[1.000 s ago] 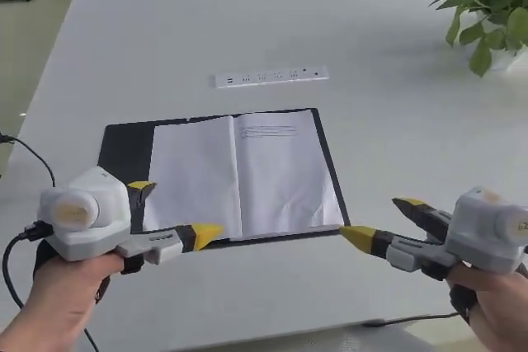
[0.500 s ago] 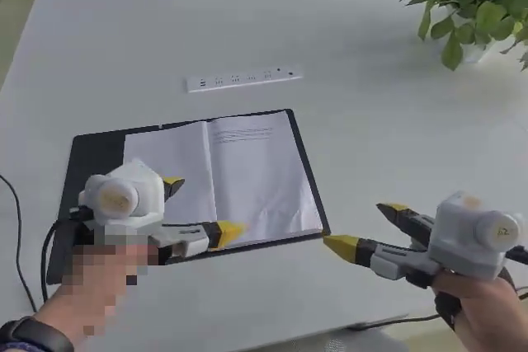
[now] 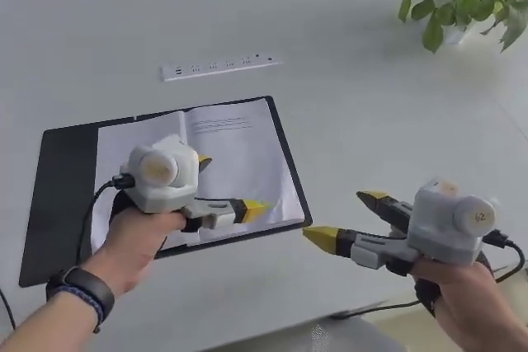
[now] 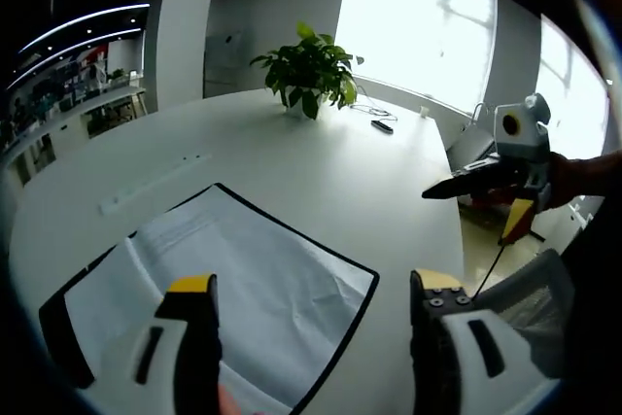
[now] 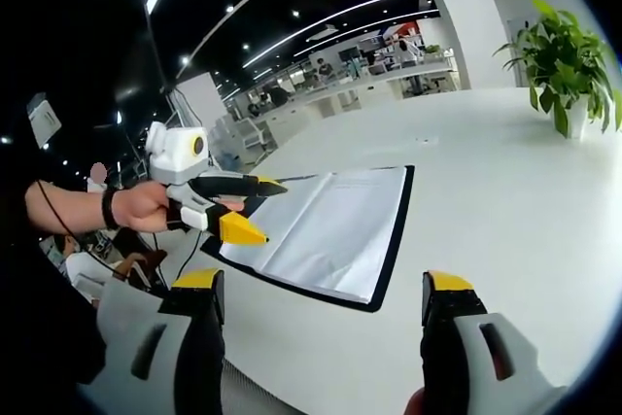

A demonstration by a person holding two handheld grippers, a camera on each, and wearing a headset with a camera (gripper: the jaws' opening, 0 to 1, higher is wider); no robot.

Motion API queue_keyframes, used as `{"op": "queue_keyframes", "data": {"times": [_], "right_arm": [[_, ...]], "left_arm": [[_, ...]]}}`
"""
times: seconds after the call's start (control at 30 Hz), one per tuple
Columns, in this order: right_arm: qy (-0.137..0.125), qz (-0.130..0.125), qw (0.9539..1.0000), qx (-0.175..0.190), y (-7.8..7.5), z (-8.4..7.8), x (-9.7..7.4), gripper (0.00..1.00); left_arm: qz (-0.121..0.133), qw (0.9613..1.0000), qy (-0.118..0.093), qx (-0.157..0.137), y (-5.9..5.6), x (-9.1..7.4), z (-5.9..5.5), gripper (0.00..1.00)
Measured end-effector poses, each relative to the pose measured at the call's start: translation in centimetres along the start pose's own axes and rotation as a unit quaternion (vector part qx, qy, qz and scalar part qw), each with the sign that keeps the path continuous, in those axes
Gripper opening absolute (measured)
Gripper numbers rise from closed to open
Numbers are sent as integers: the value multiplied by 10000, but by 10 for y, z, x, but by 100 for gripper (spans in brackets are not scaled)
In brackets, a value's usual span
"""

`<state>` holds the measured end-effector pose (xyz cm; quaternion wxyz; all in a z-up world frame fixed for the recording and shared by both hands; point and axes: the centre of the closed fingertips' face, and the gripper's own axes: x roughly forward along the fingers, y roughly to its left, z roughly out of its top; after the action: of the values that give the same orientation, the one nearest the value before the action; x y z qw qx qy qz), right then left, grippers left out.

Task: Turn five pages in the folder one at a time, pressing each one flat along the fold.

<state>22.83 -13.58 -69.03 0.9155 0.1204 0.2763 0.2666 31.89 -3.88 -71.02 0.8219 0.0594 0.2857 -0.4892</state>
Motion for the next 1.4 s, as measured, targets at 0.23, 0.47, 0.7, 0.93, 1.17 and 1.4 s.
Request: {"op": "queue_keyframes", "data": {"times": [0.23,0.47,0.7,0.93,1.17,1.4], "right_arm": [[8,42,10000,76,-2,-1,0,83],[36,81,9999,142,-6,-4,-2,83],[59,116,9996,237,-9,-5,-1,82],[74,179,9995,259,-11,-4,0,82],[83,254,9992,295,-13,-3,2,81],[135,362,9988,289,-13,-4,9,80]], "left_arm": [[89,9999,108,38,-1,34,-9,80],[113,9995,291,23,-10,68,-21,79],[225,9978,561,282,-13,83,-37,78],[338,9956,789,380,-10,93,-52,77],[426,9916,1021,674,-8,92,-62,74],[391,9925,986,614,-6,92,-62,73]]}}
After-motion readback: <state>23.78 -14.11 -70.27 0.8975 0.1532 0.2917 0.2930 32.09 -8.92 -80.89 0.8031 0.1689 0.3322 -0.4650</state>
